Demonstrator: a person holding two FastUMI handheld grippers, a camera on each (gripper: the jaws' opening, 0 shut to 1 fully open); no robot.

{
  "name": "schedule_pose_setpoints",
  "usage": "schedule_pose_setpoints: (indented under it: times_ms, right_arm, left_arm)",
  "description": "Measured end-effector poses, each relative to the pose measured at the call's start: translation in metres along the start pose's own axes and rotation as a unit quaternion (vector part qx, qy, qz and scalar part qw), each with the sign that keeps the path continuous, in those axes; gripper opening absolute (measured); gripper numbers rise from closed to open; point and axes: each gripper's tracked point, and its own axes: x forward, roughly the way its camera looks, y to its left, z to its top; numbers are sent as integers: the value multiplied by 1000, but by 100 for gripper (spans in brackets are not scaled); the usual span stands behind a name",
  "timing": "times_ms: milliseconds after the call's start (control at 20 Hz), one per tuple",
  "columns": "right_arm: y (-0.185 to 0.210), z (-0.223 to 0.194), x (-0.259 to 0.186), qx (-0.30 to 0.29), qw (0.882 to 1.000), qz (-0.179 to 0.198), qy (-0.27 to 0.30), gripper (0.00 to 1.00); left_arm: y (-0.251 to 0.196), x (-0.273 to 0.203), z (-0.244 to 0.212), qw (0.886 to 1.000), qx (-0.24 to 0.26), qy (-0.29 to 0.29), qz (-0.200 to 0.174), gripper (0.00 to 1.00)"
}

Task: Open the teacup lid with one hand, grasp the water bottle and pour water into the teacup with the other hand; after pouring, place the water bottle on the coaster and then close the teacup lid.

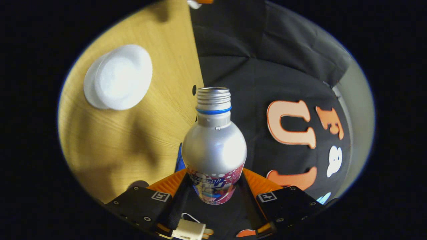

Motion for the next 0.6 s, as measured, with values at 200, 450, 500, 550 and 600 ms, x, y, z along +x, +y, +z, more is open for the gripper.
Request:
schedule_pose_setpoints:
  times_ms: [200, 450, 500, 550, 600]
  right_arm:
    - [6, -7, 0, 145, 989, 30, 14, 80]
    - [17, -22, 17, 286, 956, 49, 31, 81]
    - [17, -24, 18, 312, 948, 51, 33, 81]
    - [20, -26, 19, 340, 938, 56, 34, 80]
    - [19, -25, 20, 370, 927, 59, 29, 80]
  left_arm:
    - [-17, 5, 5, 1000, 4, -3, -15, 35]
    - [-48, 12, 14, 999, 11, -8, -40, 35]
    - [-54, 13, 15, 999, 14, -10, -45, 35]
    - [-60, 14, 18, 999, 16, -11, -49, 35]
    - [-67, 14, 20, 998, 19, -12, -54, 35]
